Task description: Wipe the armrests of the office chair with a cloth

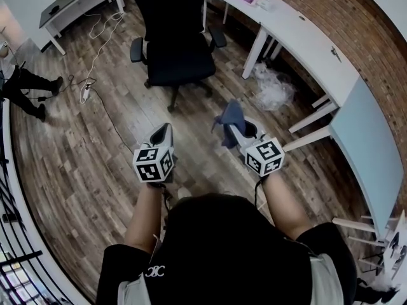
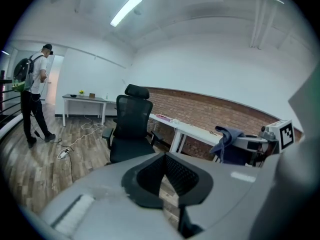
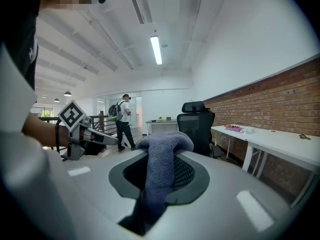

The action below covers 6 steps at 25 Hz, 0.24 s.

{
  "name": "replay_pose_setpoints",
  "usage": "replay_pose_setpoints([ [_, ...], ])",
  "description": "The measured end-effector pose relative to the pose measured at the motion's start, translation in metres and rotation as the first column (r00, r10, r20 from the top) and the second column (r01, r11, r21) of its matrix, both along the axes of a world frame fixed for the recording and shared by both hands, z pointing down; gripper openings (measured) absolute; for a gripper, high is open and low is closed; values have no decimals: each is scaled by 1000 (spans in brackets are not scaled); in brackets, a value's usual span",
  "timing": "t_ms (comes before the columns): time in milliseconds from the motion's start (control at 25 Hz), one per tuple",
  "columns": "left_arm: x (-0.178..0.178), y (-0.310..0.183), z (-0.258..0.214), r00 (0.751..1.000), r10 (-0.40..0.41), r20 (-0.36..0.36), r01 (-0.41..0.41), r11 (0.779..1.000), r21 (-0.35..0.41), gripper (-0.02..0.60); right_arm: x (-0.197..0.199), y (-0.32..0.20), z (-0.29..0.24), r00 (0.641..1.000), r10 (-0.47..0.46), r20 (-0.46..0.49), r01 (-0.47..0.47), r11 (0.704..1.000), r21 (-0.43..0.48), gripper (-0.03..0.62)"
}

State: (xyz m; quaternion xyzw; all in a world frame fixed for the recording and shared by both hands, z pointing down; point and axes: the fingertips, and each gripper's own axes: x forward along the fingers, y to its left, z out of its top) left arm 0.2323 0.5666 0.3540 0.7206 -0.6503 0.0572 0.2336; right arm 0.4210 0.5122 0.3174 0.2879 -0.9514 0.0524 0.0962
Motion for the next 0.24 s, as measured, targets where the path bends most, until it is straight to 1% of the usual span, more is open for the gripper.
replay_pose_setpoints([
  [240, 2, 6, 1, 1000, -11, 4, 11, 1000, -2, 5, 0, 3, 1, 1000, -24, -3, 24, 1000, 10, 71],
])
